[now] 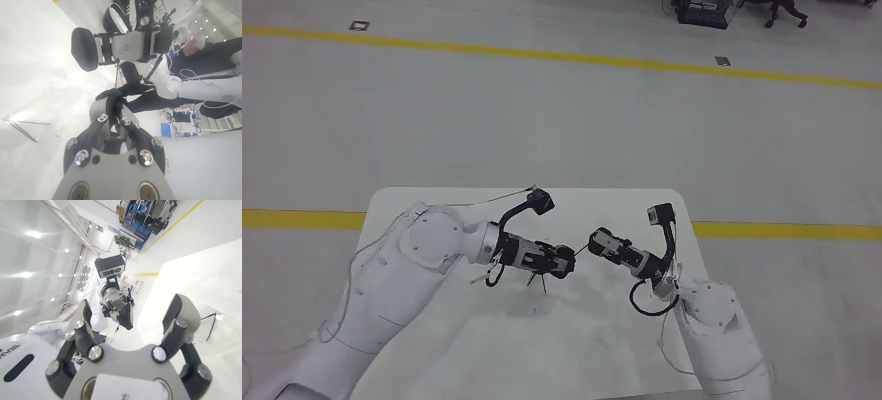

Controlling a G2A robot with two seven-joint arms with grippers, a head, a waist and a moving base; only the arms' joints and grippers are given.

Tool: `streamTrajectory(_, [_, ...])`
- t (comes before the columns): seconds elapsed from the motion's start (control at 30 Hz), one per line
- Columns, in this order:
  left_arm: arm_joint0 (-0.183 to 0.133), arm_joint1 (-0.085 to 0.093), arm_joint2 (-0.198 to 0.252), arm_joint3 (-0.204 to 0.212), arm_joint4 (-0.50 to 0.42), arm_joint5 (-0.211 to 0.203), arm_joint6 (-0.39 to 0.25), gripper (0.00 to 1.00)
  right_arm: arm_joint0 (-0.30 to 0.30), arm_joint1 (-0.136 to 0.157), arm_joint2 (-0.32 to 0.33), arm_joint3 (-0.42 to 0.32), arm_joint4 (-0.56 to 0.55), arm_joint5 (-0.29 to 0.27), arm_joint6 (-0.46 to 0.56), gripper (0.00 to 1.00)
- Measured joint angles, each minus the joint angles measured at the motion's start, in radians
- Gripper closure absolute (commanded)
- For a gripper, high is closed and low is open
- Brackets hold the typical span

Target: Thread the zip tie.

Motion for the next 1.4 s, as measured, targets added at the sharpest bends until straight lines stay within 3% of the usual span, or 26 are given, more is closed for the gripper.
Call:
streamTrajectory(0.07, [-0.002, 0.004, 0.003, 0.005, -0.004, 0.002, -0.005, 1.00, 0.003, -0.005, 0.005, -0.001, 0.011, 0.000, 0.027, 0.00])
streamTrajectory(0.1, [-0.003, 0.006, 0.006, 0.009, -0.006, 0.006, -0.005, 1.00, 0.005, -0.008, 0.008, 0.000, 0.014, 0.000, 0.044, 0.15])
streamTrajectory(0.13, [-0.004, 0.007, 0.010, 0.011, -0.008, 0.009, -0.005, 1.00, 0.006, -0.011, 0.010, 0.001, 0.016, 0.000, 0.055, 0.39])
streamTrajectory(0.17, [-0.006, 0.008, 0.013, 0.013, -0.010, 0.012, -0.004, 1.00, 0.008, -0.014, 0.011, 0.003, 0.018, 0.000, 0.065, 0.50])
streamTrajectory(0.5, [-0.028, 0.021, 0.036, 0.034, -0.049, 0.026, 0.013, 1.00, 0.002, -0.057, 0.040, 0.020, 0.030, 0.000, 0.124, 0.78])
streamTrajectory(0.87, [-0.040, 0.036, 0.054, 0.044, -0.062, 0.035, 0.031, 1.00, -0.002, -0.099, 0.079, 0.027, 0.011, 0.000, 0.191, 0.80])
streamTrajectory(1.03, [-0.045, 0.043, 0.067, 0.046, -0.066, 0.033, 0.038, 1.00, 0.002, -0.118, 0.094, 0.029, 0.006, 0.000, 0.218, 1.00])
streamTrajectory(1.4, [-0.057, 0.056, 0.087, 0.050, -0.078, 0.035, 0.052, 1.00, 0.002, -0.153, 0.122, 0.030, -0.021, 0.000, 0.258, 1.00])
